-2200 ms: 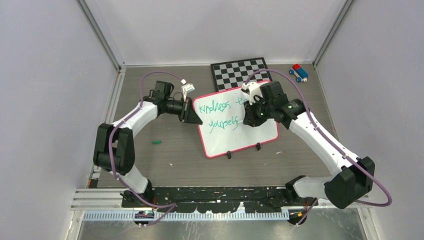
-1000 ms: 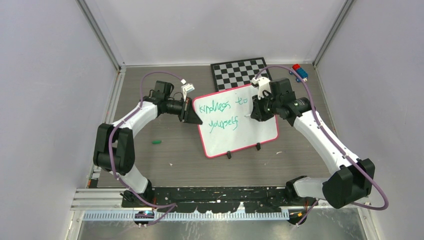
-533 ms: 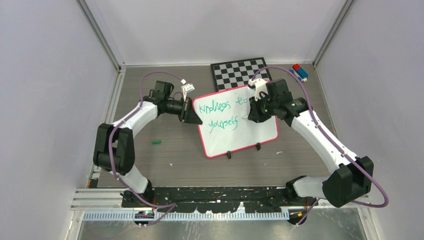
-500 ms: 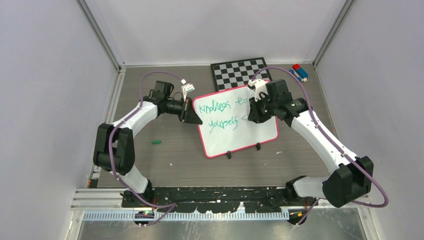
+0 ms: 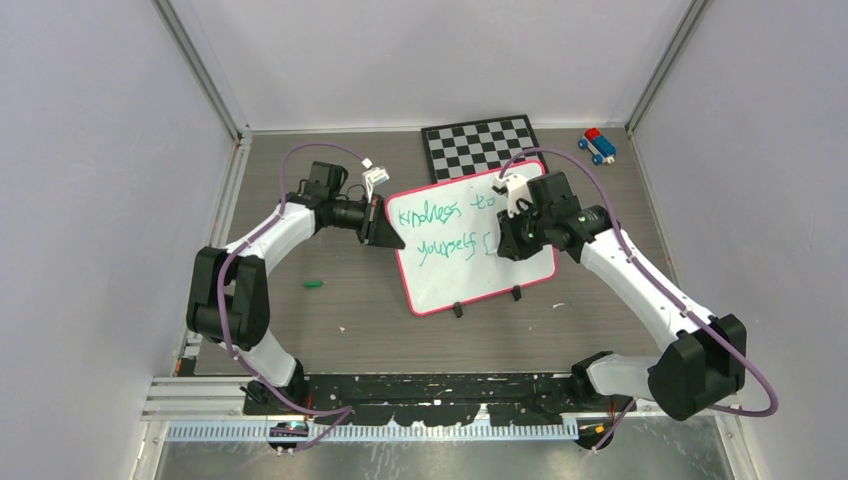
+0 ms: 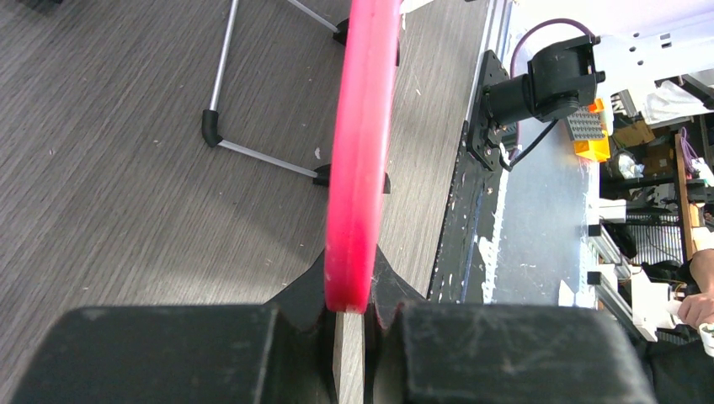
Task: Write a sentence on the whiteboard
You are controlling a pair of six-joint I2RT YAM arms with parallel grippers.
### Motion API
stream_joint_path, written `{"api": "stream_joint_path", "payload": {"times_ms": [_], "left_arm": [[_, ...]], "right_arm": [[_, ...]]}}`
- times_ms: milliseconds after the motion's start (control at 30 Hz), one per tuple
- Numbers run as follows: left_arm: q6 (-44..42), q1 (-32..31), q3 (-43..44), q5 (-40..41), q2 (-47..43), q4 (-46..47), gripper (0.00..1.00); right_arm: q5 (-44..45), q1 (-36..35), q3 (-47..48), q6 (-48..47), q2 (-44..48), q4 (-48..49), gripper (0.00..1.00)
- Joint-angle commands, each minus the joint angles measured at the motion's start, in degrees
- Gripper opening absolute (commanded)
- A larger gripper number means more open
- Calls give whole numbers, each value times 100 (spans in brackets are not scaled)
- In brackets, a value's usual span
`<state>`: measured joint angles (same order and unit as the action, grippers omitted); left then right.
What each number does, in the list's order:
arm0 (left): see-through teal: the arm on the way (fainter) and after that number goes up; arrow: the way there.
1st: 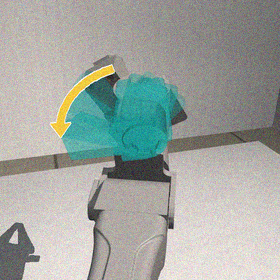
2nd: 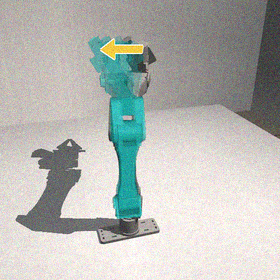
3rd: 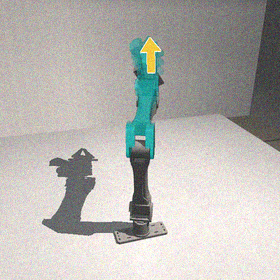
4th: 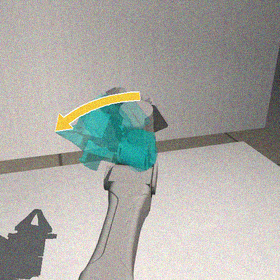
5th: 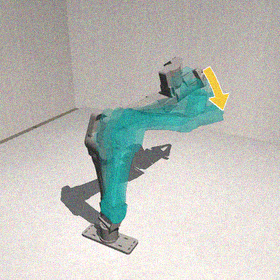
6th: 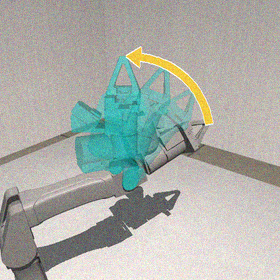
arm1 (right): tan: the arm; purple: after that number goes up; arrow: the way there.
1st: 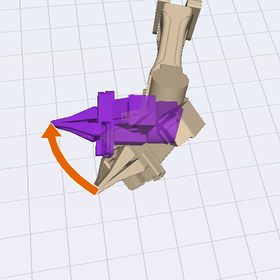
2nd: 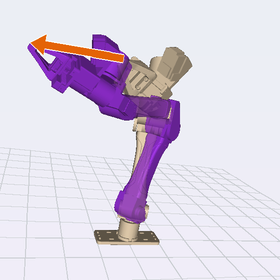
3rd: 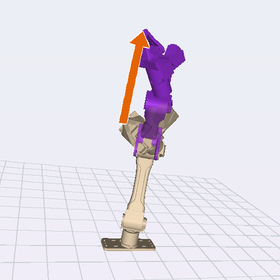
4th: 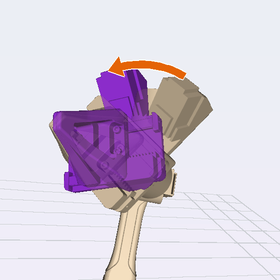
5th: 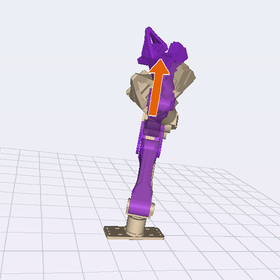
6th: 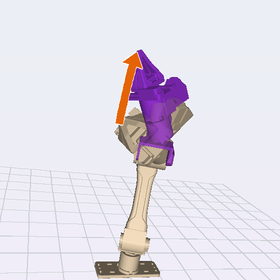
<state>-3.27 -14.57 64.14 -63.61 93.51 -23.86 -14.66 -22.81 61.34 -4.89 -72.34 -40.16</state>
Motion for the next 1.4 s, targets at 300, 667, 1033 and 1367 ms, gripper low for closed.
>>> {"api": "stream_joint_path", "payload": {"times_ms": [300, 667, 1033, 1367], "left_arm": [[-104, -29, 39, 95, 62, -12, 0], [-112, -29, 30, 95, 56, -20, 0], [-183, -30, 45, 130, 66, -86, 0], [-174, -29, 64, 131, 106, -75, 0]], "right_arm": [[-36, -314, 423, -91, 14, 88, 0], [434, -305, 457, -87, -46, 298, 0], [666, -49, 383, -212, 110, 229, 0], [-445, 271, 673, -131, 441, -446, 0]]}}
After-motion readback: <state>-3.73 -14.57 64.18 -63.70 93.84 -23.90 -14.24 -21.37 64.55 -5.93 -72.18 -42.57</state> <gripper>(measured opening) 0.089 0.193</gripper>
